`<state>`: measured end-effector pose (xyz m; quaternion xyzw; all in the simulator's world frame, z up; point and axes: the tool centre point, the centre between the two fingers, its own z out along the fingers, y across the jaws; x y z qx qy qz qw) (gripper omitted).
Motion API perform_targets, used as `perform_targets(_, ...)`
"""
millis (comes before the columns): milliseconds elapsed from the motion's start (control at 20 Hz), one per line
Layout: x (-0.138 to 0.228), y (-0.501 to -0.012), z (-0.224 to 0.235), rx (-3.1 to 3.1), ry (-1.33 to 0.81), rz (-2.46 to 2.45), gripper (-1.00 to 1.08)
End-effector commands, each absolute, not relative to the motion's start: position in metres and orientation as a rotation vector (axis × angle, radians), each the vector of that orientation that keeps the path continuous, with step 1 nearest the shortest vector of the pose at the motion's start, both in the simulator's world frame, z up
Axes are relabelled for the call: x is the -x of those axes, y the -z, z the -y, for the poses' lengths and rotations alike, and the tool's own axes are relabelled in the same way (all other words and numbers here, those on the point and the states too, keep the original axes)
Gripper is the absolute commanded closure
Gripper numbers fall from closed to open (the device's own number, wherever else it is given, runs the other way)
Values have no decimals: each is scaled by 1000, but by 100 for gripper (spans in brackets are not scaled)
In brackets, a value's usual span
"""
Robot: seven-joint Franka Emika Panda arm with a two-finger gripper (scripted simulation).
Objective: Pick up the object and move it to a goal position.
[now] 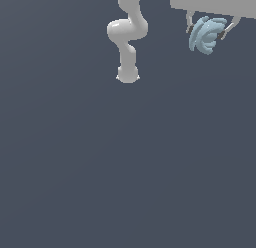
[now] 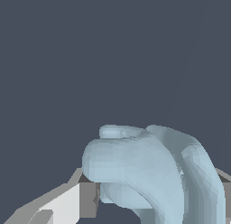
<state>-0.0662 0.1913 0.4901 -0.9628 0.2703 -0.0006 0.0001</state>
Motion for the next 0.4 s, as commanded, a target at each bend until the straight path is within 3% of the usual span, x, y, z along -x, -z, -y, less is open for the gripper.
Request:
perform_targets(0,67,-499,-194,3025,0,-849,108)
perform_targets(350,67,-506,-196,3025,0,-849,108)
